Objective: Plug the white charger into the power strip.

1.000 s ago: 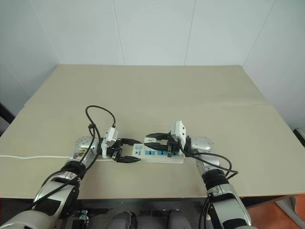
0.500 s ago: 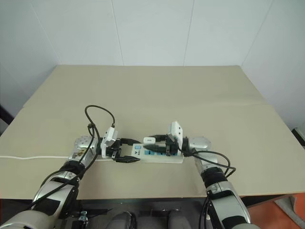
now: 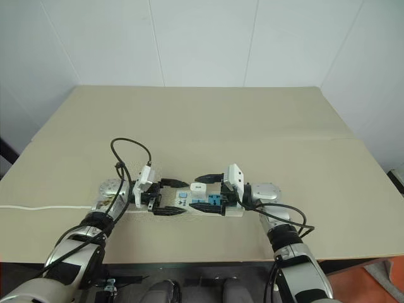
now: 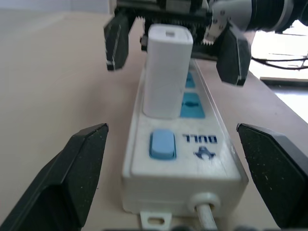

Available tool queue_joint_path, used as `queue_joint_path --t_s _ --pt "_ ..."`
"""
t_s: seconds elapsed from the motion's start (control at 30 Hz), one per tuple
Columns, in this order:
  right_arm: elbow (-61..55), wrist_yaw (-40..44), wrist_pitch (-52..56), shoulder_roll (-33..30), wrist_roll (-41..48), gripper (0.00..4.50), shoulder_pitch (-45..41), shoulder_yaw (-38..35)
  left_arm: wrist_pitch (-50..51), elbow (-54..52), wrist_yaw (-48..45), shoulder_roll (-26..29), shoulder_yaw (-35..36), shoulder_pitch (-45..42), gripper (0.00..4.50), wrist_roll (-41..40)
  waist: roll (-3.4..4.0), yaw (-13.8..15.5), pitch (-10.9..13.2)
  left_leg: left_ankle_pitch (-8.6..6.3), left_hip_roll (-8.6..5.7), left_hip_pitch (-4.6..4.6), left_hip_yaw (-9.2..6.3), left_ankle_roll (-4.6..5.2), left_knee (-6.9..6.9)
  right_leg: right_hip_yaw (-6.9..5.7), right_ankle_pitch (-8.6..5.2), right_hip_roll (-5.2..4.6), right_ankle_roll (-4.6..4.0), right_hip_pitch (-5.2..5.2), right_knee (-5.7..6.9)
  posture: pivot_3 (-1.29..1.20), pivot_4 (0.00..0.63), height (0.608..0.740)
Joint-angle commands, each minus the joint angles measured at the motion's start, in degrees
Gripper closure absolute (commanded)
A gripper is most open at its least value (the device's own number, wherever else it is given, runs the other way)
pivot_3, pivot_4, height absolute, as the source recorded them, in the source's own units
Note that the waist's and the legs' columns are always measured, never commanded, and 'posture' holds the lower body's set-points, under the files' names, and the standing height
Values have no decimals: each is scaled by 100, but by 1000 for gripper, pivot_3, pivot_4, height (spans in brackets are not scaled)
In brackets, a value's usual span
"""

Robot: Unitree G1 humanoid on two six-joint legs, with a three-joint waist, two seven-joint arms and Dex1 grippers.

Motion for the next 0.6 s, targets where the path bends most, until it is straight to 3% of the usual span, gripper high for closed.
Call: queue_joint_path --t_s 0.03,0.17,0.3,0.5,0.6 --pt "-369 34 205 -252 90 0 173 -150 -1 -838 -23 287 104 14 33 -415 -1 -1 1 0 0 -3 0 0 0 0 0 0 0 -3 0 0 150 740" --pt "-1207 -4 281 -797 237 0 378 -427 849 -2043 -23 634 360 321 33 -984 7 5 9 0 1 -14 0 0 -2 0 3 -2 -5 -12 -1 0 150 740" --pt "-2245 259 446 -1988 554 0 662 -1045 1335 -2845 -23 1584 65 832 33 -1212 30 -8 29 0 1 -20 2 0 -7 2 -1 -3 -1 -22 -2 0 150 740" --pt "-2523 779 262 -3722 526 0 1197 -1817 1014 -2605 -23 2299 -56 1193 33 -1172 33 20 32 0 8 -3 7 0 -29 0 -26 1 7 -21 -6 0 150 740" --pt "-2632 907 351 -4212 590 0 1510 -2077 933 -2534 -23 2383 -56 1244 33 -1203 32 22 33 0 8 -5 10 0 -31 2 -29 0 5 -22 -9 0 150 740"
